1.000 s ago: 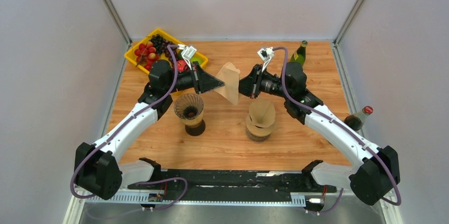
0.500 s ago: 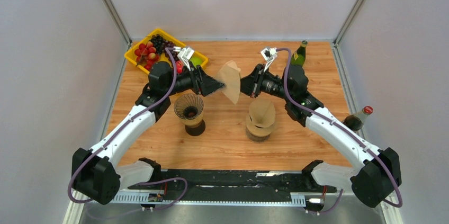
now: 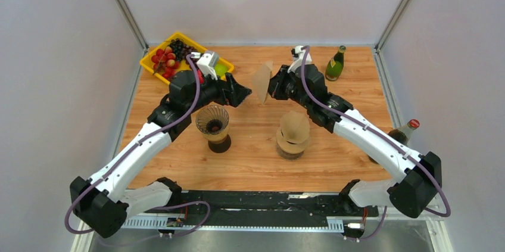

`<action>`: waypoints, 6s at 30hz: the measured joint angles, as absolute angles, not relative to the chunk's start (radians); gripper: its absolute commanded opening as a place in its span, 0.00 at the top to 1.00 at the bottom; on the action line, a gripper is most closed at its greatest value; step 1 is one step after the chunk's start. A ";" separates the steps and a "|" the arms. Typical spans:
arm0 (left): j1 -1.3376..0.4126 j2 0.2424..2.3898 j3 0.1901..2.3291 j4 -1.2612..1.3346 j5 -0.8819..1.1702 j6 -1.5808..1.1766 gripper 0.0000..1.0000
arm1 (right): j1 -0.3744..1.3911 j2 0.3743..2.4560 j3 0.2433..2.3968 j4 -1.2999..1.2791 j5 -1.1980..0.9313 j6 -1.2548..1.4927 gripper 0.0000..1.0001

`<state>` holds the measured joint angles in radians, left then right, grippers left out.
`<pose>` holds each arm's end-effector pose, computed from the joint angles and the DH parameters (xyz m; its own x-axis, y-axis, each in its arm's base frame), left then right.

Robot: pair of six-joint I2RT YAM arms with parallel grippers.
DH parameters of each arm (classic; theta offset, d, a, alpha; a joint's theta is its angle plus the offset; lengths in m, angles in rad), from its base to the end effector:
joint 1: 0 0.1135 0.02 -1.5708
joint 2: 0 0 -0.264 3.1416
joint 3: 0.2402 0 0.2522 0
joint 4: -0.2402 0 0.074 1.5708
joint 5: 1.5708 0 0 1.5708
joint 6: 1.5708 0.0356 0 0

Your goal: Place the coffee filter in the dripper

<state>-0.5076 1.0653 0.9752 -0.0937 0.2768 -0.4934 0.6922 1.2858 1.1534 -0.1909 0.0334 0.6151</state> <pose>0.2120 -0.1290 0.3624 -0.4733 -0.2580 -0.8422 0.5430 0.6674 -0.5096 0.2320 0.1908 0.3592 -0.5538 0.2901 -0.7805 -0.3599 0.7619 0.5385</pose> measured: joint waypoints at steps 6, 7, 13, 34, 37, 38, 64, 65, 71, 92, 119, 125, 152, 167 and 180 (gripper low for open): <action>-0.635 1.142 1.032 -0.105 0.155 -0.441 0.00 | 0.723 1.307 1.176 -0.252 0.143 0.678 1.00; -0.652 1.152 1.039 -0.105 0.138 -0.434 0.00 | 0.726 1.308 1.177 -0.258 0.156 0.686 1.00; -0.746 1.232 1.097 -0.105 0.014 -0.379 0.00 | 0.731 1.309 1.196 -0.280 0.190 0.709 1.00; -0.820 1.311 1.149 -0.165 -0.311 -0.306 0.00 | 0.733 1.349 1.215 -0.296 0.200 0.693 1.00; -0.821 1.311 1.149 -0.168 -0.351 -0.306 0.00 | 0.733 1.349 1.215 -0.296 0.199 0.677 1.00; -0.821 1.310 1.149 -0.168 -0.356 -0.306 0.00 | 0.733 1.350 1.215 -0.296 0.198 0.673 1.00; -0.819 1.389 1.221 -0.177 -0.342 -0.290 0.67 | 0.796 1.374 1.234 -0.300 0.215 0.566 1.00; -0.820 1.389 1.221 -0.179 -0.332 -0.286 0.70 | 0.796 1.374 1.234 -0.300 0.219 0.566 1.00; -0.823 1.388 1.221 -0.199 -0.319 -0.284 0.82 | 0.796 1.374 1.234 -0.299 0.281 0.566 1.00; -0.828 1.357 1.289 -0.408 -0.453 -0.352 0.97 | 0.809 1.438 1.284 -0.328 0.485 0.567 1.00; -0.831 1.252 1.174 -0.319 -0.506 -0.622 0.98 | 0.803 1.338 1.175 -0.229 0.341 0.677 0.64; -0.831 1.301 1.202 -0.335 -0.498 -0.623 0.95 | 0.802 1.314 1.165 -0.200 0.266 0.612 0.28; -0.624 1.413 1.462 -0.596 -0.141 -0.598 0.96 | 0.475 1.084 0.940 -0.183 0.389 0.548 0.00; -0.621 1.070 1.467 -1.038 -0.088 -0.596 0.93 | 0.408 1.076 0.884 -0.185 0.250 0.485 0.00; -0.619 0.934 1.259 -1.145 -0.095 -0.672 0.93 | 0.400 1.063 0.879 -0.186 0.243 0.476 0.00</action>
